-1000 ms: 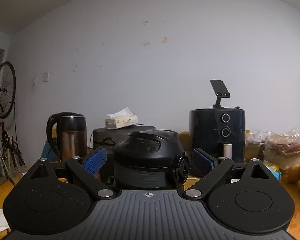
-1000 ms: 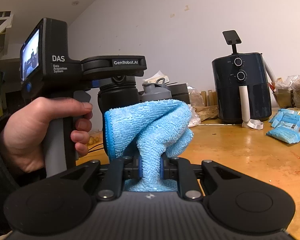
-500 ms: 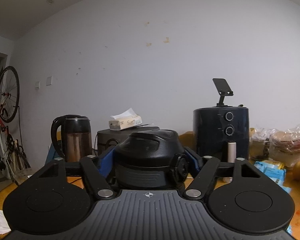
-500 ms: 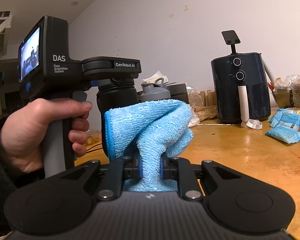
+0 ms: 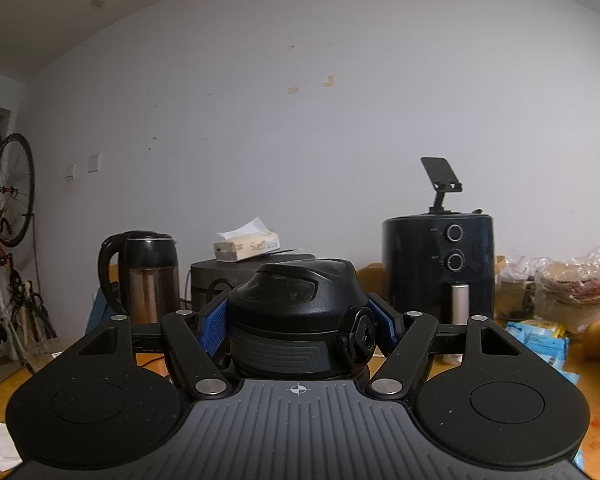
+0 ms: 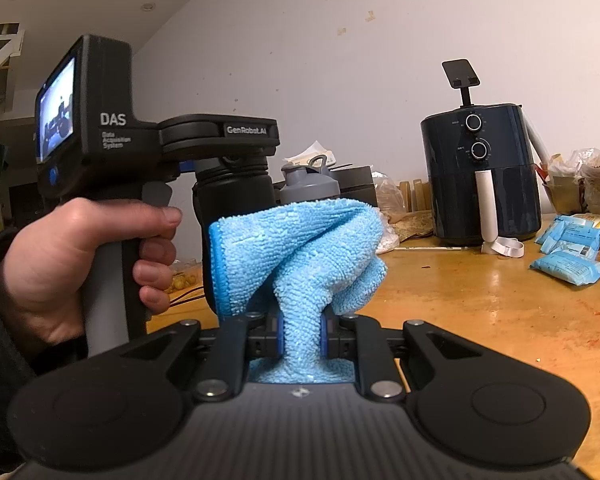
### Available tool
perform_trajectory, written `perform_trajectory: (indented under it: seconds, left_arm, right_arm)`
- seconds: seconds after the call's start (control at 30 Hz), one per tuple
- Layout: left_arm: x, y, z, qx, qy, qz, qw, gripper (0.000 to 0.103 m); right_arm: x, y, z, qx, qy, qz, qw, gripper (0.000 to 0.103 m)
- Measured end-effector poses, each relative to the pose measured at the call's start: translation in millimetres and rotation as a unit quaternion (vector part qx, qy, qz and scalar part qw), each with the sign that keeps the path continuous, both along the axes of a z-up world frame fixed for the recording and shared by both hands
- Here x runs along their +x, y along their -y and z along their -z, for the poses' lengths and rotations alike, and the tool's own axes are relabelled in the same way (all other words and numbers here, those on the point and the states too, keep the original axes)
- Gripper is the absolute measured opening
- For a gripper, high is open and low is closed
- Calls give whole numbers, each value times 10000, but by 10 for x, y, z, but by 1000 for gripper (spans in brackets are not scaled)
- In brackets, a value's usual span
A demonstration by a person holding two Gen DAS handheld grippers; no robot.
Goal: Clean container
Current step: 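Rub the blue towel around the bottle body with the right gripper while the left holds it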
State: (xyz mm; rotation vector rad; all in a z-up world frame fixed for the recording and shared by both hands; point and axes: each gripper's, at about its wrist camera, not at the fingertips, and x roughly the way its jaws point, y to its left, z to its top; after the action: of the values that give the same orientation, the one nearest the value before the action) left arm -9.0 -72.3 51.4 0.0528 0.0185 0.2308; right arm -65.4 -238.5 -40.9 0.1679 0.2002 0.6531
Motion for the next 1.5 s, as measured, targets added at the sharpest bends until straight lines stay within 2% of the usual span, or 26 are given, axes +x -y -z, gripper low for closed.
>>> perform_trajectory:
  seconds: [0.43,0.8,1.13,1.5]
  left_arm:
    - [-30,-204,15,13,28,631,9980,68]
    - [-9,-459,24,-21,14,1363,9907,68]
    - [22,-701,60,-31,74,2092,9778,68]
    - [112,-907,66,-25,40,2906,9568,68]
  right_arm:
    - [19,-30,-10,-2,-17,-38,10000,12]
    - [26,-44,-24,-15,1,-62,10000,11]
    - [53,-62,-26,-16,-11,-85,10000,11]
    - [97,-67,-19,-22,-44,-96,9999,11]
